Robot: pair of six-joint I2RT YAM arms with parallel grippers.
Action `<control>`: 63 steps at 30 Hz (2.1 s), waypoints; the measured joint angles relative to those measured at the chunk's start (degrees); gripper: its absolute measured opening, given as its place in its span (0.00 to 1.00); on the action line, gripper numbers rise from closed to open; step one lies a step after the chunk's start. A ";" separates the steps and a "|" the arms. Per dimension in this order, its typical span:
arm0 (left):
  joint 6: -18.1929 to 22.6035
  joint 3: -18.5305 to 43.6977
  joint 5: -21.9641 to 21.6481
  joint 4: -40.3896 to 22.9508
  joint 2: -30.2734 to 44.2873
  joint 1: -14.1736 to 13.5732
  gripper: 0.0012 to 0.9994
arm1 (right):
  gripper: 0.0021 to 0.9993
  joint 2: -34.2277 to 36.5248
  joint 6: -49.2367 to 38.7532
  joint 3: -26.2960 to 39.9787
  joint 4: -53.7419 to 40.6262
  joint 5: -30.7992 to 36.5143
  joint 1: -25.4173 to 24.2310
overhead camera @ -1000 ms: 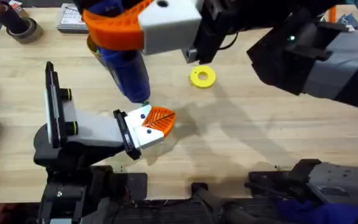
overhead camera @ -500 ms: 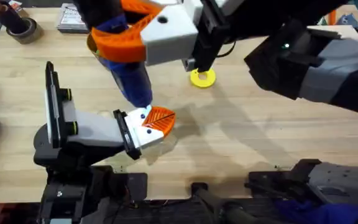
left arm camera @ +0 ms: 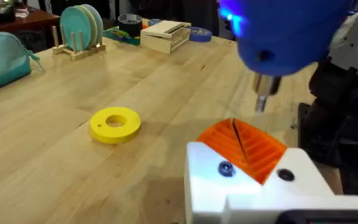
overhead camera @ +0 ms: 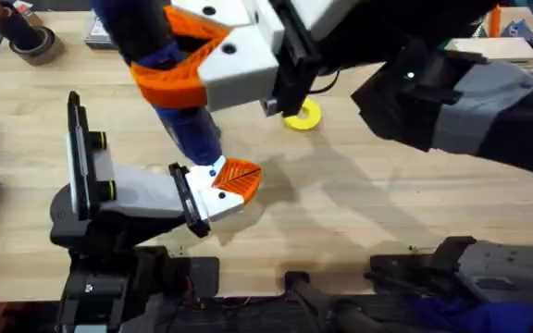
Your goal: Pick up the gripper from the table and insert it into the empty holder that is missing its gripper. Then pick up a screw, insert it into the mounting hole, and use the screwdriver to tighten it. Finally, clean up the table by picking up the vegetable and placing it into the bucket.
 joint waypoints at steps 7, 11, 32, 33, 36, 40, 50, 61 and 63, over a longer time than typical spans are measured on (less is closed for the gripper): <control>0.00 0.00 0.00 0.00 0.02 0.00 0.01 | 0.02 0.38 -1.20 0.00 0.00 0.02 0.38; 0.00 0.00 0.00 0.00 0.02 0.00 0.01 | 0.02 0.38 -1.28 0.00 -0.02 0.02 0.38; 0.00 0.00 0.00 0.00 0.02 0.00 0.01 | 0.02 2.09 -2.57 0.00 -0.13 0.00 0.38; 0.00 0.00 0.00 0.00 0.00 0.00 0.01 | 0.02 2.09 -2.57 0.00 -0.13 -0.01 0.38; 0.00 0.00 0.00 0.00 0.02 0.00 0.01 | 0.02 2.09 -2.59 -0.02 -0.11 0.00 0.38; 0.00 0.00 0.00 0.00 0.02 0.00 0.01 | 0.02 2.09 -2.74 -0.70 -0.01 -0.03 0.38; 0.00 0.00 0.00 0.00 0.02 0.00 0.01 | 0.02 2.09 -3.40 -1.93 -0.04 0.05 1.27; 0.00 0.00 0.00 0.00 0.02 0.00 0.01 | 0.02 2.09 -6.08 -2.43 -0.09 1.34 1.78; 0.02 0.00 -0.02 0.00 0.00 0.00 0.01 | 0.02 2.09 -6.39 -2.43 -0.09 1.40 1.78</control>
